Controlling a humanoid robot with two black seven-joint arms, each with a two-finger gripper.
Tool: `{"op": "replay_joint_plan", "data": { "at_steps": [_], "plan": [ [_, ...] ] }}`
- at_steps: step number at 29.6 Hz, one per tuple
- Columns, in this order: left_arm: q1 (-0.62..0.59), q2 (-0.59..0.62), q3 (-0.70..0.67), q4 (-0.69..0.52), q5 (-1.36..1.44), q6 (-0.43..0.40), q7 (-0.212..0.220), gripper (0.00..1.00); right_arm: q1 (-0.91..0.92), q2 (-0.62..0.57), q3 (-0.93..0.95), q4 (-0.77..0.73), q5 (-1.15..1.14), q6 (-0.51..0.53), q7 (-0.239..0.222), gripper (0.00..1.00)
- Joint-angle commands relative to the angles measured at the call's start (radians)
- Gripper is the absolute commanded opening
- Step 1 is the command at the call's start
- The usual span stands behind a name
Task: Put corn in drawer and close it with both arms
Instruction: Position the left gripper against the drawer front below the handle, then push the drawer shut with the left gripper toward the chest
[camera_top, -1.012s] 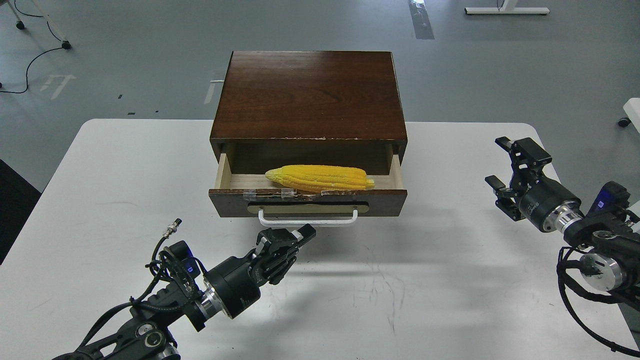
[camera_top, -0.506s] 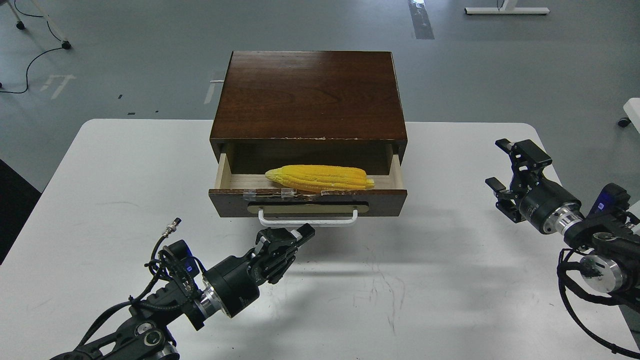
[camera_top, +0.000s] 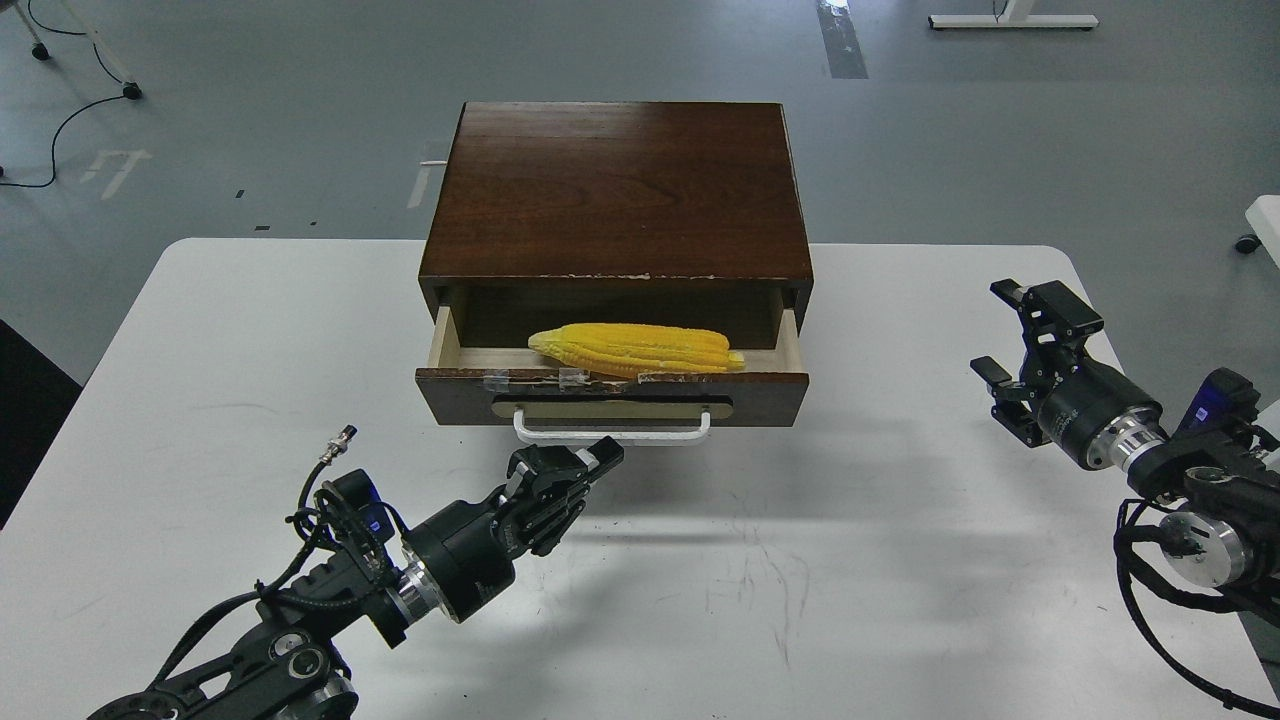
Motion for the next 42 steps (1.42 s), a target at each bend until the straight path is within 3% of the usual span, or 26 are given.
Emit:
{"op": "replay_joint_plan", "data": {
  "at_steps": [1, 42],
  "plan": [
    [-0.011, 0.000, -0.008, 0.015, -0.001, -0.004, 0.000, 0.00, -0.006, 0.000, 0.000, 0.001, 0.000, 0.000, 0.000, 0.99],
    [-0.223, -0.046, -0.014, 0.237, -0.071, -0.032, 0.002, 0.00, -0.029, 0.000, 0.002, 0.001, 0.002, -0.001, 0.000, 0.99]
  ]
}}
